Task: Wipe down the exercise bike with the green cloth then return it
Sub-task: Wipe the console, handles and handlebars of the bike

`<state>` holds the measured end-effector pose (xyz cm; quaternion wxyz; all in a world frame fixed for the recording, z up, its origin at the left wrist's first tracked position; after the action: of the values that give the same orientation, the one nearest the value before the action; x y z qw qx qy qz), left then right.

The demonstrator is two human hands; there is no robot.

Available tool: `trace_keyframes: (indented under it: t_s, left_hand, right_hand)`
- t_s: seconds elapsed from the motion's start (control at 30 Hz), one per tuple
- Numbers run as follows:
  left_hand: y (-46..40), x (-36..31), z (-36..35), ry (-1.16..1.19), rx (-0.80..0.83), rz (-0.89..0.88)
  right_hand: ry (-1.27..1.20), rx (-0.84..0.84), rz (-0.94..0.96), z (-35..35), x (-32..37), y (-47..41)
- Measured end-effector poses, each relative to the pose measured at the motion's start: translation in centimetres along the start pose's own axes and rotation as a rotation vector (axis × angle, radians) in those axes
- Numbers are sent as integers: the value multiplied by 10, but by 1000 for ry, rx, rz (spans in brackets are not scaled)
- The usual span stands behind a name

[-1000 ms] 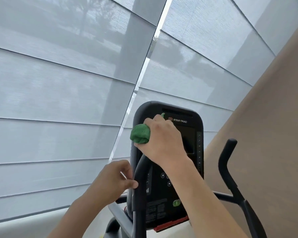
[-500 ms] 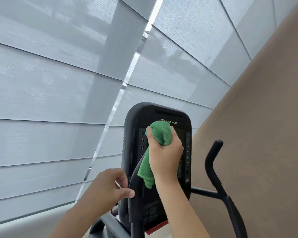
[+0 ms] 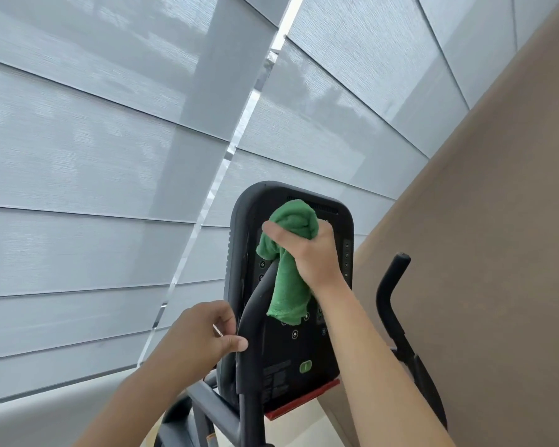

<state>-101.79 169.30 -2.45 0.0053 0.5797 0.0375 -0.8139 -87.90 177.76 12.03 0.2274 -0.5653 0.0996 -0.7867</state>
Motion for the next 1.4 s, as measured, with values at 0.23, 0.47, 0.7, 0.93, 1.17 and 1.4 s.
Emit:
trace_keyframes:
  t_s: [0.23,0.47,0.7,0.93,1.17,1.4]
  left_hand:
    - [4,-3,-2,-5,-19,27]
    - [2,-4,-2,-9,-21,35]
    - [6,-4,-2,-24,-24,29]
    - [9,-4,-6,2,-42,50]
    - [7,-8,-6,0,-50,55]
    - [19,-4,-13,52,-120,38]
  right_hand:
    - [676,-349,72,-27,3,21]
    - [1356,149,394,-31,20,6]
    - [132,77,162,2,0,2]
    - [404,-560,214,-30,-19,27]
    - [1106,10,239,-12,6,-2]
    - [23,-438,256,-20,-24,32]
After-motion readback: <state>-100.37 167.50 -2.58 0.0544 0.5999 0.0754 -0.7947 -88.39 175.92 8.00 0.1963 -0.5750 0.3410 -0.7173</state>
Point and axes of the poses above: each hand's wrist, its own y-axis away from the middle knuckle, its own z-axis out of the back of the hand, x = y × z, the point moved 1 cm from there along -y, towards the middle knuckle, and after that the axes turned 2 degrees about -x, right-handed, at the moved point
